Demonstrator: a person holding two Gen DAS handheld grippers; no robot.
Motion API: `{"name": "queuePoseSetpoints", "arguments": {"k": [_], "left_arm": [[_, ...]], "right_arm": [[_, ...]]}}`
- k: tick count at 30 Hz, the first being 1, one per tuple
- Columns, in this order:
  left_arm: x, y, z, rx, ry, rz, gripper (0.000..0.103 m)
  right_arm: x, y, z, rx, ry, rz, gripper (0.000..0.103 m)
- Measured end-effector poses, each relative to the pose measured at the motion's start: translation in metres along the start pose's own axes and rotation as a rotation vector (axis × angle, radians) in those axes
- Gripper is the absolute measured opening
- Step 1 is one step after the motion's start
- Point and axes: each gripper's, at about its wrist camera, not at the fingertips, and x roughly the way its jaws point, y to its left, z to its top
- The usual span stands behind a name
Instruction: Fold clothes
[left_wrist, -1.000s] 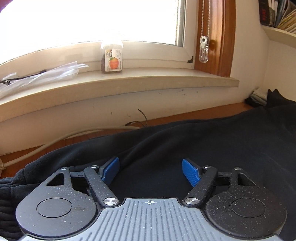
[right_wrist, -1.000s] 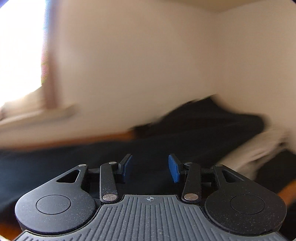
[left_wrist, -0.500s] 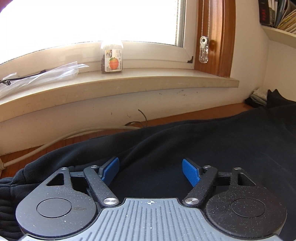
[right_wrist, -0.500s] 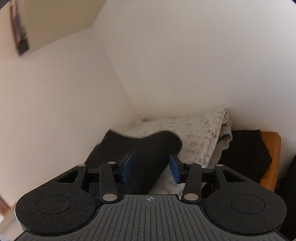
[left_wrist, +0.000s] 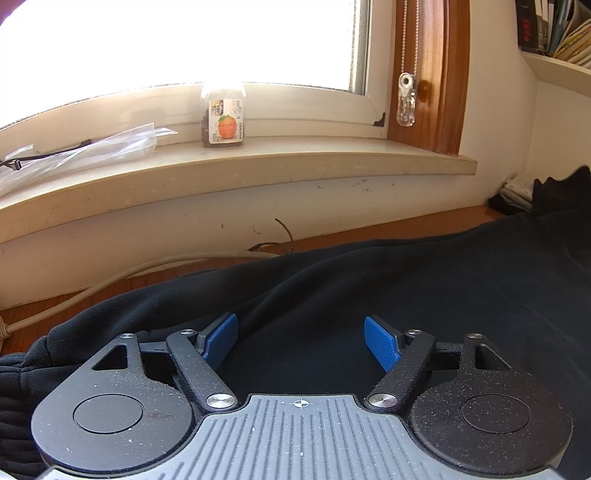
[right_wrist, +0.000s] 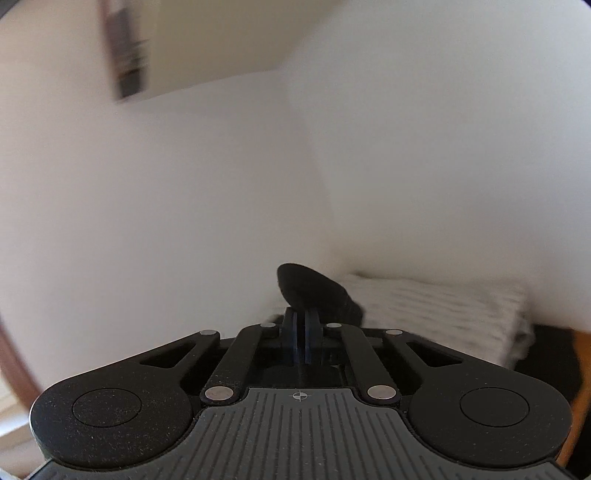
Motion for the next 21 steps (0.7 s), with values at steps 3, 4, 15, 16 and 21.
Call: {"name": "queuePoseSetpoints", "arguments": {"k": [3,4,15,16,21], "left_arm": [[0.0,0.0,0.0,0.0,0.0,0.0,0.079],[0.0,0.0,0.0,0.0,-0.001,-0.001,0.079],[0.0,0.001,0.0,0.004,-0.003,-0.002,0.079],[0.0,0.001,0.0,0.003,-0.004,-0.002,0.079],[0.0,0.0,-0.001,0.004,-0.004,-0.001,0.079]], "right_arm": [[0.0,0.038,-0.005,-0.057,0.039,0.093,0.004],[0.0,0.052,-0.01,-0.08,0.054,0.129,0.004],[-0.023,0.191,-0.138,-0.327,0.353,0.552,0.004],[-0.021,0.195,-0.149,-0.344,0.376,0.554,0.004],[-0.02,0.197,-0.184,-0.386,0.43,0.533,0.004]]}}
